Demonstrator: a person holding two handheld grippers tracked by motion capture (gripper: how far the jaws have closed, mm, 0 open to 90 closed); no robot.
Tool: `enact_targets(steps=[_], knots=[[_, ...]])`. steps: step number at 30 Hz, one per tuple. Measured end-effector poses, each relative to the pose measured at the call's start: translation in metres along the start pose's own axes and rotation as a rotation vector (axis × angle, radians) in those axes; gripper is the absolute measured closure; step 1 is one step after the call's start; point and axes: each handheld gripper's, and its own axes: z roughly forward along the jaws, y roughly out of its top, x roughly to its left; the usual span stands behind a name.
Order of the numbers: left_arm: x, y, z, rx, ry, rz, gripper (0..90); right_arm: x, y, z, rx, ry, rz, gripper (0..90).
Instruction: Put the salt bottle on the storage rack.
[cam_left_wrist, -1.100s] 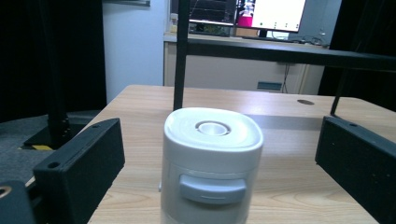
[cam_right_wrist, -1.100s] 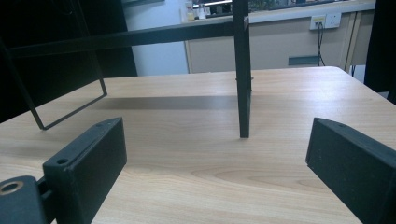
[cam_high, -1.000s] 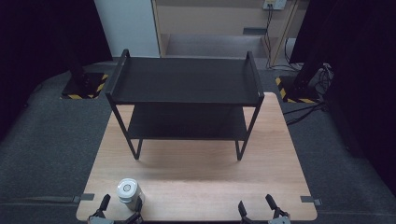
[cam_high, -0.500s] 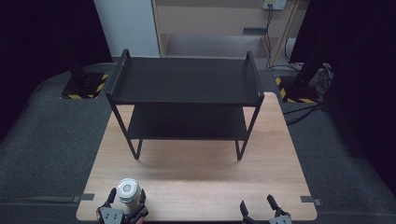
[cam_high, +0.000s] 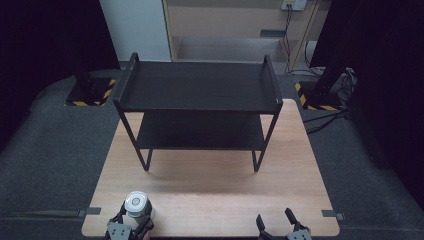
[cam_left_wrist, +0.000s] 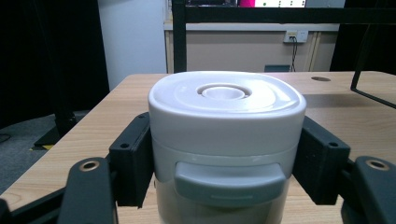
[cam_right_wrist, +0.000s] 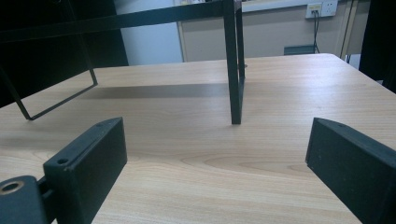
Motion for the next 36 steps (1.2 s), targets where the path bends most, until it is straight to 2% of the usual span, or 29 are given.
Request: enact_targets(steps=[10,14,16,20,25,28,36], knots=[[0.005,0.004,0.000,0.013,-0.019,-0.005,30.7,0.001,0.000,0.002,0.004,0.003,-0.002,5.7],[0.009,0.011,-0.001,0.031,-0.036,-0.017,30.8,0.001,0.000,0.001,0.003,0.005,-0.004,5.8],[0.008,0.016,-0.004,0.026,-0.039,-0.009,30.8,0.001,0.001,0.000,-0.001,0.003,-0.006,5.8],[0.005,0.032,-0.010,-0.007,-0.052,0.008,30.8,0.002,0.002,-0.001,-0.006,0.003,-0.007,5.9],[0.005,0.061,-0.012,-0.036,-0.082,-0.002,30.7,0.002,0.003,-0.001,-0.013,0.003,-0.010,5.9],[0.004,0.077,-0.011,-0.050,-0.103,-0.011,30.8,0.003,0.003,-0.002,-0.014,0.003,-0.008,5.9],[-0.003,0.110,-0.002,-0.087,-0.122,-0.011,30.7,0.002,0.003,-0.003,-0.018,0.002,-0.008,6.0]])
